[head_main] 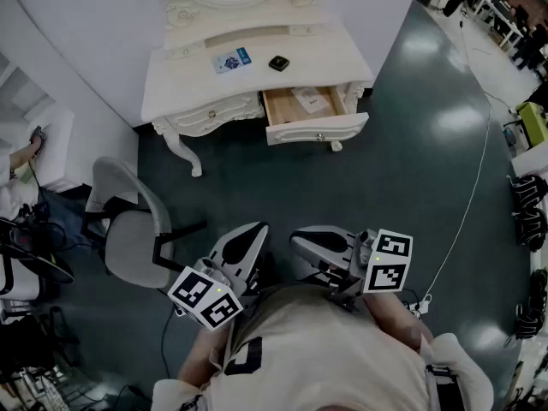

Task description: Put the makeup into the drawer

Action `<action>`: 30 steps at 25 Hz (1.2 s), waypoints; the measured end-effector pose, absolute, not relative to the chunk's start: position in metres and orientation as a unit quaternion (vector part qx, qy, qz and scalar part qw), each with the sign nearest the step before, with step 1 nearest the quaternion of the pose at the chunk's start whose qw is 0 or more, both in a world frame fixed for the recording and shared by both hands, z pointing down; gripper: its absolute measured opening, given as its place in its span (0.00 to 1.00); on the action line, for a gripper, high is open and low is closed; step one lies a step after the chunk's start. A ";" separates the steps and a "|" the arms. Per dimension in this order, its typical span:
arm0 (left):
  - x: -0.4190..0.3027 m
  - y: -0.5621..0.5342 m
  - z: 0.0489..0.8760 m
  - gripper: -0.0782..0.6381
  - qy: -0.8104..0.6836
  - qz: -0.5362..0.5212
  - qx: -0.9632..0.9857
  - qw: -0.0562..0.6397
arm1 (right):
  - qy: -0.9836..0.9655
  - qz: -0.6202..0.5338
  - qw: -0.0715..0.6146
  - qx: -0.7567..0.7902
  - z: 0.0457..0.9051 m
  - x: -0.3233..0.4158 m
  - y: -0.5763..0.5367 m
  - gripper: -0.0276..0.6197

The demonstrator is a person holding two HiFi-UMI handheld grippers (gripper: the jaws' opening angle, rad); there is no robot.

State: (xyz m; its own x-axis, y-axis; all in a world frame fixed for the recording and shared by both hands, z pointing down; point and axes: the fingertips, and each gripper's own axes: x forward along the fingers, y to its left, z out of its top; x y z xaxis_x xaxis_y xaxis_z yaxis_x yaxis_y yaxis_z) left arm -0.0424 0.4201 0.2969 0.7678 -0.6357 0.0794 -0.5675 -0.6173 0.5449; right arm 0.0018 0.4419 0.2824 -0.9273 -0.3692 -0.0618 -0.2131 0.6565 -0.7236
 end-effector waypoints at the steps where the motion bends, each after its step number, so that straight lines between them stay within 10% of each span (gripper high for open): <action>1: -0.048 0.418 0.298 0.16 -0.334 -0.058 0.898 0.281 | 0.905 -0.383 0.099 -0.158 0.283 -0.007 0.439 0.09; 30: -0.172 0.347 0.307 0.16 -0.304 -0.063 0.907 0.286 | 0.896 -0.418 0.055 -0.138 0.292 -0.156 0.362 0.09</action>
State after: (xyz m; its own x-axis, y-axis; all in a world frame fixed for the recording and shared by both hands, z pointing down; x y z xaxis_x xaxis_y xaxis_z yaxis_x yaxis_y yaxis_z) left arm -0.1722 0.3470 0.3068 0.8074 -0.5870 0.0595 -0.5150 -0.6519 0.5567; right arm -0.1559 0.3623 0.2919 -0.9559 -0.2933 0.0174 -0.2019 0.6125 -0.7643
